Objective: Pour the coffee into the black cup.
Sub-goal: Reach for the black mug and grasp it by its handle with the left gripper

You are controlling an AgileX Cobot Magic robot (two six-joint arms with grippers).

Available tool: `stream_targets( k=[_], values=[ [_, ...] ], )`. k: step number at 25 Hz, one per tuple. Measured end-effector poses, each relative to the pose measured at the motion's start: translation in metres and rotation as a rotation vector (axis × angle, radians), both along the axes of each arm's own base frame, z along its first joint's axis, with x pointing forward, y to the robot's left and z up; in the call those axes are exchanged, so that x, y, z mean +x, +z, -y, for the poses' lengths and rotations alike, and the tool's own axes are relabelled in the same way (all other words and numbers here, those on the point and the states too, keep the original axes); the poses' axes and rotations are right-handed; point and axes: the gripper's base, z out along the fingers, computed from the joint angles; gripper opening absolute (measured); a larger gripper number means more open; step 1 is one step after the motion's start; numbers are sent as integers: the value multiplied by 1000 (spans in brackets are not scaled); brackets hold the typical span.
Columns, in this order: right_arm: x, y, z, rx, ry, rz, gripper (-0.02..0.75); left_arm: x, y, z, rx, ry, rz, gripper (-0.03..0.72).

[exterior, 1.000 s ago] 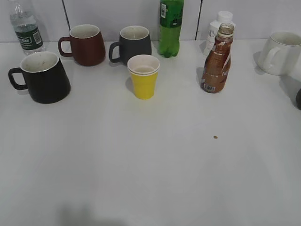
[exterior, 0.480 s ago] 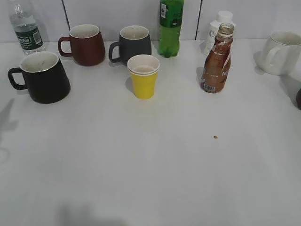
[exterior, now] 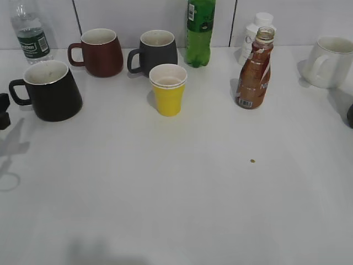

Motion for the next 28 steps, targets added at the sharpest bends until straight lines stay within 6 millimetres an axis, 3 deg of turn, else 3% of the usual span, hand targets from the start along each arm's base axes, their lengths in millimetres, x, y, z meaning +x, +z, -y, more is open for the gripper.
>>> stream_targets(
  k=[7, 28],
  values=[
    [0, 0, 0, 0, 0, 0, 588, 12, -18, -3, -17, 45, -15, 491],
    [0, 0, 0, 0, 0, 0, 588, 59, -37, -3, -20, 54, 11, 491]
  ],
)
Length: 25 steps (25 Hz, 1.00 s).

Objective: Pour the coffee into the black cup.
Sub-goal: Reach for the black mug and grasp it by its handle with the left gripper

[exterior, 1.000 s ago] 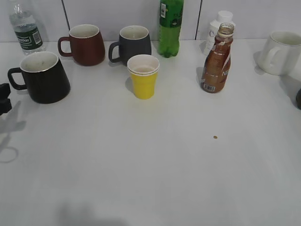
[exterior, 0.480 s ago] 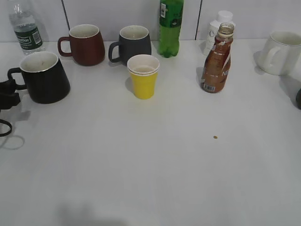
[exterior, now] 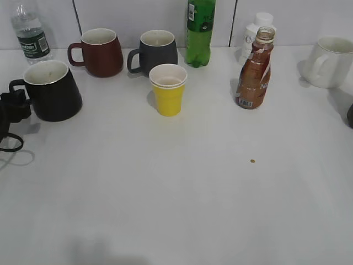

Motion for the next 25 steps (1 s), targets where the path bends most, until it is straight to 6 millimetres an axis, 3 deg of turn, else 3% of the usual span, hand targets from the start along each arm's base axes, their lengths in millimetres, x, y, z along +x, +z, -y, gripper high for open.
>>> stream_targets(
  k=[10, 25],
  values=[
    [0, 0, 0, 0, 0, 0, 588, 13, -4, 1, 1, -4, 11, 491],
    [0, 0, 0, 0, 0, 0, 588, 14, -6, -7, 27, -64, 8, 458]
  ],
)
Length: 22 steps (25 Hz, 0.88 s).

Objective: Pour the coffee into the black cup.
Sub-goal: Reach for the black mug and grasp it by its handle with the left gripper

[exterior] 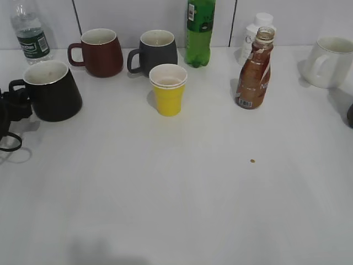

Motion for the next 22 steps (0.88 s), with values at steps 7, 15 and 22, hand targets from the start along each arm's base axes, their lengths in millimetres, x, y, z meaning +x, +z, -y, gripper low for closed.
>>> stream_targets(
  k=[7, 15, 22],
  values=[
    [0, 0, 0, 0, 0, 0, 588, 8, -1, 0, -17, -22, 2, 438],
    [0, 0, 0, 0, 0, 0, 588, 14, 1, 3, -3, -51, -5, 437],
    [0, 0, 0, 0, 0, 0, 588, 23, -1, 4, 7, -75, 1, 378]
  ],
)
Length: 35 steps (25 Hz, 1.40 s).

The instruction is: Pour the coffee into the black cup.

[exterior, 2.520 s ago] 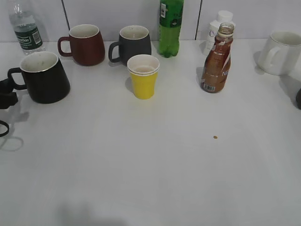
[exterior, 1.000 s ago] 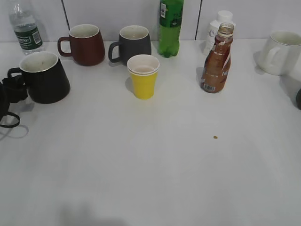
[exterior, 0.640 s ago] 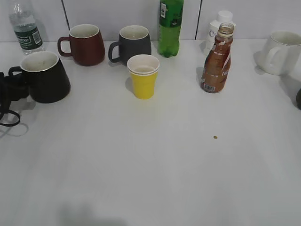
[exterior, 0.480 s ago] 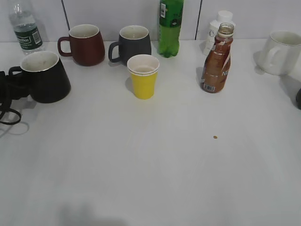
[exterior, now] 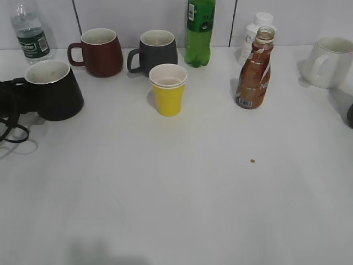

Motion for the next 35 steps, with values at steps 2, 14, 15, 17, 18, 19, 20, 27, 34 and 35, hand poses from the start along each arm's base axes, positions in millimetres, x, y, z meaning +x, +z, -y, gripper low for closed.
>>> stream_targets(
  k=[2, 14, 15, 17, 18, 19, 20, 27, 34, 35],
  values=[
    [0, 0, 0, 0, 0, 0, 588, 5, -2, 1, 8, -18, 4, 311],
    [0, 0, 0, 0, 0, 0, 588, 15, -5, 7, 18, -94, 59, 71],
    [0, 0, 0, 0, 0, 0, 588, 14, -5, 7, 16, -95, 60, 71],
    [0, 0, 0, 0, 0, 0, 588, 11, -6, 7, 11, -97, 70, 71],
    [0, 0, 0, 0, 0, 0, 588, 8, -6, 8, 8, -101, 73, 70],
    [0, 0, 0, 0, 0, 0, 588, 5, -7, 9, 4, -107, 85, 68],
    [0, 0, 0, 0, 0, 0, 588, 3, -7, 9, -1, -114, 98, 67],
    [0, 0, 0, 0, 0, 0, 588, -4, -4, 19, -44, -212, 101, 58],
    [0, 0, 0, 0, 0, 0, 588, 1, 18, 34, -174, -383, 116, 57],
    [0, 0, 0, 0, 0, 0, 588, 2, 21, 37, -189, -414, 113, 57]
  ],
)
